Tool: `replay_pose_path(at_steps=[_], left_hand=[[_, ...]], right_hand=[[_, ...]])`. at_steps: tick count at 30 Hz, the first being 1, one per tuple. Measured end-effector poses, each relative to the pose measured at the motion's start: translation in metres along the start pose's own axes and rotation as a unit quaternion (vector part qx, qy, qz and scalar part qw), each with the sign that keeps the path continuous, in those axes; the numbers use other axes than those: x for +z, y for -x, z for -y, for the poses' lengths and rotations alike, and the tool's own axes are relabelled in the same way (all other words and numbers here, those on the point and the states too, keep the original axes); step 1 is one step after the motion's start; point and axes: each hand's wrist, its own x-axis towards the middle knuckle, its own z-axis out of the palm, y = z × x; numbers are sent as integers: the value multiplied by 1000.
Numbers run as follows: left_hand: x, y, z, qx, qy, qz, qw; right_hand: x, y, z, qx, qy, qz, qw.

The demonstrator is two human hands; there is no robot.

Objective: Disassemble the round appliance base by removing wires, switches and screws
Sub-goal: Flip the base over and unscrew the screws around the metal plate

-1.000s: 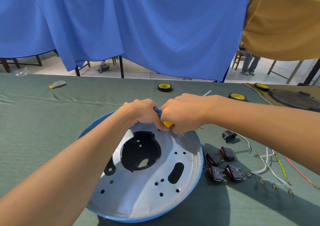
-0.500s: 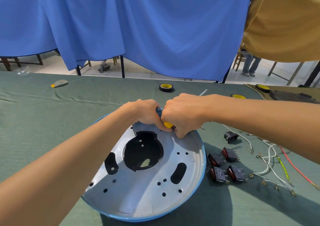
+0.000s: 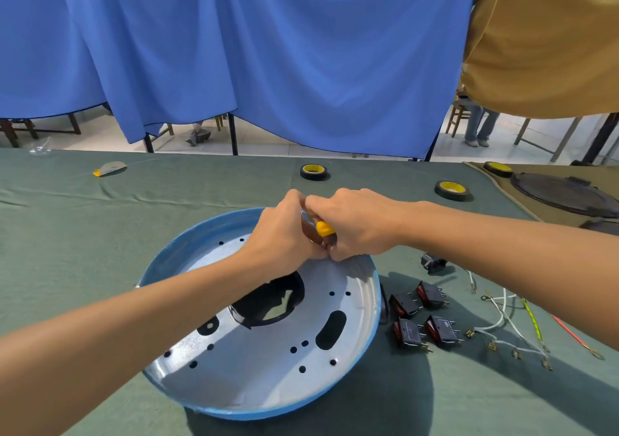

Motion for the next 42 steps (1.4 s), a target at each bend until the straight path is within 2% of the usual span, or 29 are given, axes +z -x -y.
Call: replay_pose_path(at_steps=[4,7,10,12,13,15,18,21,24,27,33,36,39,42], left_hand=[[1,2,0,8,10,20,1000],[5,7,-4,42,-15,-8,999],[11,9,-6,75,-29,-32,996],[12,8,-8,83,-44,-36,995],[12,7,-9,87,-63,-31,994],[10,5,-12,99,-97,-9,990],[10,5,-17,128,-168,22,977],[15,7,-18,163,-270,30,948],[18,9,-18,186,-328,25,926],[20,12,-16,214,-374,18,902],[23,7,-12,194,-404,19,894],[22,5,-14,186,-365,31,912],[13,3,-13,226,-335,61,913],[0,-1,-11,216,-296,98,925]], right_hand=[[1,4,-4,12,-58,-31,998],[3,12,-6,32,-152,-51,987],[4,21,-7,69,-250,-137,956],[3,26,-9,145,-309,-197,919],[3,29,-10,191,-331,-198,903],[5,33,-11,255,-345,-143,892],[12,38,-6,258,-368,-54,892],[16,38,-6,255,-399,-58,879],[20,38,-9,250,-431,-69,864],[24,39,-12,241,-434,-65,866],[24,41,-15,234,-429,-64,870],[23,41,-14,236,-433,-63,868],[22,42,-14,235,-429,-61,870],[21,42,-15,229,-425,-59,874]])
